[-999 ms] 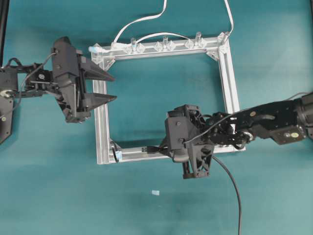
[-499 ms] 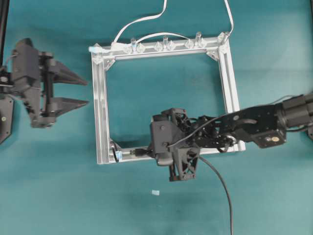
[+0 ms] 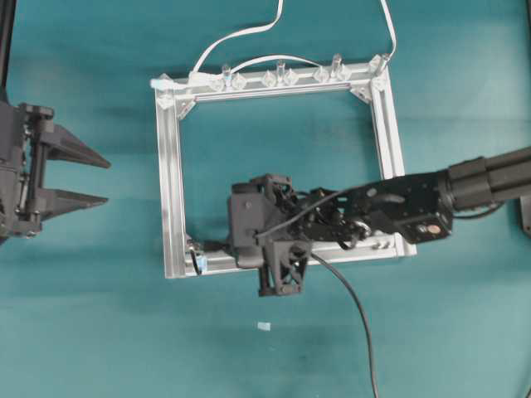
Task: Insert the wire through the string loop located on the left side.
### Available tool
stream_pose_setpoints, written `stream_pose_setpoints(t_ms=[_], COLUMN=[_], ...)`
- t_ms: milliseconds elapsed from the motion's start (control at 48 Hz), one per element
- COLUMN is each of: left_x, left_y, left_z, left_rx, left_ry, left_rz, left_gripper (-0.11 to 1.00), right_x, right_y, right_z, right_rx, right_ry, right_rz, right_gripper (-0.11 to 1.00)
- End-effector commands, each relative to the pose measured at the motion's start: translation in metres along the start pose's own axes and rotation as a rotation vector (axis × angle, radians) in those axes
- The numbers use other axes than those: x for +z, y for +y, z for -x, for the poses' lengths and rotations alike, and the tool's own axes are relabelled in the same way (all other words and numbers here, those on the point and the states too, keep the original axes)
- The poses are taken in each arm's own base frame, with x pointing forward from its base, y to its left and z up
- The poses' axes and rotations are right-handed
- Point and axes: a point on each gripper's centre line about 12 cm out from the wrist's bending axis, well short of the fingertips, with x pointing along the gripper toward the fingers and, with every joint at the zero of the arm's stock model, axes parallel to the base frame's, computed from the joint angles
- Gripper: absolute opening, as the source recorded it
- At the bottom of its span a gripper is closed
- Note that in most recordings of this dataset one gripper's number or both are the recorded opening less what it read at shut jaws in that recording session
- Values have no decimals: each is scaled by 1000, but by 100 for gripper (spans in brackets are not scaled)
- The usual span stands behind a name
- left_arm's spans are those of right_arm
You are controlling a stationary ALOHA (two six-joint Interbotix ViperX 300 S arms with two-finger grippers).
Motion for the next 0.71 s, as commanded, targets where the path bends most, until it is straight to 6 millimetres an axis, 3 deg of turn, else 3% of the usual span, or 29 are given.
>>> stream_pose_setpoints(t_ms=[0, 271, 687], left_x=[2, -2, -3], left_y=[-1, -1, -1], left_z=[3, 5, 4], left_rx=[-5, -5, -5], left_ry=[-9, 6, 10], left_rz=[-4, -4, -4], left_gripper=[64, 64, 64], right_x=[21, 26, 33], right_y=[4, 8, 10], right_z=[3, -12, -14], right_rx=[10, 32, 37], right_ry=[-52, -31, -42], right_rz=[4, 6, 37], right_gripper=[15, 15, 15])
